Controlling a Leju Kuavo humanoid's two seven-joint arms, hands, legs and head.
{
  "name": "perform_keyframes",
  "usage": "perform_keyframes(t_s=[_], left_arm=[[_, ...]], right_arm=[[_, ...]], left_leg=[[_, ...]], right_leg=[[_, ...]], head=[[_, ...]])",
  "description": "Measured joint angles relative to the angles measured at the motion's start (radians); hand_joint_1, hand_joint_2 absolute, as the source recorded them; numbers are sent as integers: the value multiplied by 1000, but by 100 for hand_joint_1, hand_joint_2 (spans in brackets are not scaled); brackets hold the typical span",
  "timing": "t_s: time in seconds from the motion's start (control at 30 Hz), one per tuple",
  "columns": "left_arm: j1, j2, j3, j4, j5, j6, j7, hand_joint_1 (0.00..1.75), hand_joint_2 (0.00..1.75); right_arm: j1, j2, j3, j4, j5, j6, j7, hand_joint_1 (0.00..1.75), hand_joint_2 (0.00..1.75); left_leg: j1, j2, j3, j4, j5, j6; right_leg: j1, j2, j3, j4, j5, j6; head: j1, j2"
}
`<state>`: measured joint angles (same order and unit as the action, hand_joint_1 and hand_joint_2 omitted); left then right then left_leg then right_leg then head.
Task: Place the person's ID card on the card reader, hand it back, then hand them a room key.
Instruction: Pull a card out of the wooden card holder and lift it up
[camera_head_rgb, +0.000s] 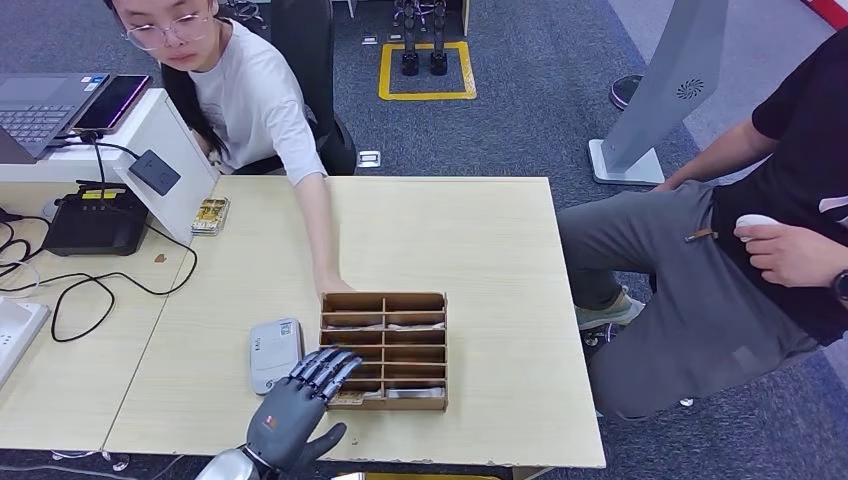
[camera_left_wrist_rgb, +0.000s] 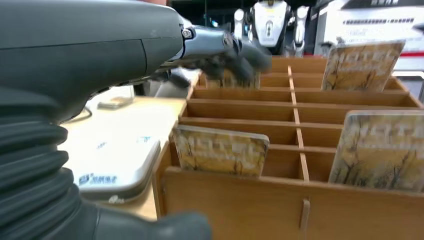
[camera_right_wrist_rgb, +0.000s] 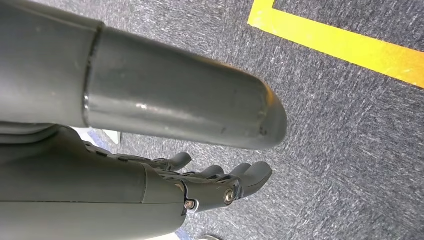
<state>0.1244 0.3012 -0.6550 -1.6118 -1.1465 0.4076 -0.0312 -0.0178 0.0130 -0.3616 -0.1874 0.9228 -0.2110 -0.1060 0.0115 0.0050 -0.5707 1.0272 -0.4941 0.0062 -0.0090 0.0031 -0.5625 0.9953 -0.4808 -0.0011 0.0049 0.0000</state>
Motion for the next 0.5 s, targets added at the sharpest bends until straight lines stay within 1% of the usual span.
perform_keyframes(t_s=[0.5], left_arm=[[-11, -6, 0, 22, 42, 14, 0, 175, 175]], right_arm=[[-3, 4, -22, -1, 5, -2, -3, 0, 0]], left_leg=[[0, 0, 0, 0, 0, 0]], right_leg=[[0, 0, 0, 0, 0, 0]], head=[[0, 0]])
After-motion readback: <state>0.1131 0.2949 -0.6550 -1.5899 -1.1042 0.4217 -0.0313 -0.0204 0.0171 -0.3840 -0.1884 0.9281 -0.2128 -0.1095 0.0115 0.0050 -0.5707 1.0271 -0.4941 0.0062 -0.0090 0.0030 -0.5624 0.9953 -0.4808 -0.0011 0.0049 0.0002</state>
